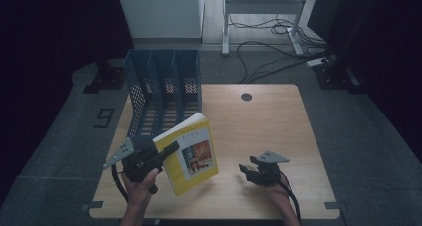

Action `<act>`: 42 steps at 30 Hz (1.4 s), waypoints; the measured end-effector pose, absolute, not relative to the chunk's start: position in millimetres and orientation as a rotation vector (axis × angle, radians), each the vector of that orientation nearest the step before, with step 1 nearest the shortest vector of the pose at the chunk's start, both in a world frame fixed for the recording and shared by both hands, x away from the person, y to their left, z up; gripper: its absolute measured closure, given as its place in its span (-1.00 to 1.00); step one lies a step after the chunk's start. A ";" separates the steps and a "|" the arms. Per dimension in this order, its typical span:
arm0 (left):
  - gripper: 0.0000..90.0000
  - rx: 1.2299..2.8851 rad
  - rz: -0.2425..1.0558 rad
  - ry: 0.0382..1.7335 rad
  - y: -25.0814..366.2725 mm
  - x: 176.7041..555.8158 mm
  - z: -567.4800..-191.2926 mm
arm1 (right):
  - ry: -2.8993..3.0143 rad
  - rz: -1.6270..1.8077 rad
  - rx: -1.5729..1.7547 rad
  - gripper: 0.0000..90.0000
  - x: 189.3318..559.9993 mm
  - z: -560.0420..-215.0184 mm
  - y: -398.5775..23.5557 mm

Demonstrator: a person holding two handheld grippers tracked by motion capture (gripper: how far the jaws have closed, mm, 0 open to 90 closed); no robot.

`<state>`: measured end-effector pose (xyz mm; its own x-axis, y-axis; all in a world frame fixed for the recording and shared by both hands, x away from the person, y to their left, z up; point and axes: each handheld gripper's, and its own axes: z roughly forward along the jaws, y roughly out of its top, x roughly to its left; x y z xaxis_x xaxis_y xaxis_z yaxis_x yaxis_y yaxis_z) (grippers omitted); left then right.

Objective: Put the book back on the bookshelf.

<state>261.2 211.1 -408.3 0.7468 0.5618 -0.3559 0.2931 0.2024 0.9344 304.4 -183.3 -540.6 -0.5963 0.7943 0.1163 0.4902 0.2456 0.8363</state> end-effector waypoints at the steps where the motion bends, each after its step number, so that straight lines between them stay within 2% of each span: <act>1: 0.68 1.387 0.217 0.766 212.2 260.8 -407.7 | 2.192 1.283 1.188 -0.08 304.4 -541.2 -183.2; 21: 0.68 1.339 0.281 0.822 226.5 258.4 -397.1 | 2.248 1.226 1.241 -0.09 306.9 -552.7 -181.7; 42: 0.68 1.300 0.361 0.879 238.8 276.2 -379.8 | 2.262 1.178 1.259 -0.10 306.6 -553.6 -179.4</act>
<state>276.2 238.8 -379.8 0.6380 0.6823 -0.3569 0.2338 0.2700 0.9340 306.6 -179.4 -553.6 -0.5731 0.8098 0.1254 0.5672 0.2816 0.7740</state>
